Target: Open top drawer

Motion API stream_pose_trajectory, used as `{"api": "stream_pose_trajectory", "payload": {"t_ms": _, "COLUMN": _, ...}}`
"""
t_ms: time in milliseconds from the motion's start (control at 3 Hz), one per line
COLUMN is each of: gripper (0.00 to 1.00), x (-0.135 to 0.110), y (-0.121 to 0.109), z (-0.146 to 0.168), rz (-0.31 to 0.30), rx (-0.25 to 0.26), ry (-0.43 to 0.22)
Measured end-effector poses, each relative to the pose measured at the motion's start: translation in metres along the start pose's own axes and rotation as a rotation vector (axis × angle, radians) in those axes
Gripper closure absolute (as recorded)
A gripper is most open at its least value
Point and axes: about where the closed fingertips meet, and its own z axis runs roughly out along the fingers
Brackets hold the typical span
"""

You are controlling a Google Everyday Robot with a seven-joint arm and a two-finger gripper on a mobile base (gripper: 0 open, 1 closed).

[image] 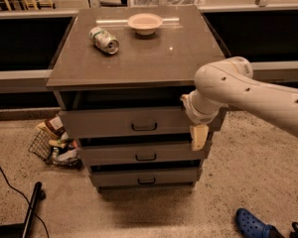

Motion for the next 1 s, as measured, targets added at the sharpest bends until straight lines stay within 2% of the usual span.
{"api": "stream_pose_trajectory", "payload": {"t_ms": 333, "gripper": 0.0, "x": 0.001, "y": -0.015, "z": 0.012, "rz": -0.023, "rx": -0.002, "ry": -0.012}}
{"api": "stream_pose_trajectory", "payload": {"t_ms": 667, "gripper": 0.0, "x": 0.003, "y": -0.029, "z": 0.02, "rz": -0.004, "rx": -0.021, "ry": -0.032}}
{"api": "stream_pose_trajectory", "payload": {"t_ms": 1000, "gripper": 0.0, "x": 0.007, "y": -0.036, "z": 0.032, "rz": 0.05, "rx": -0.048, "ry": -0.059}}
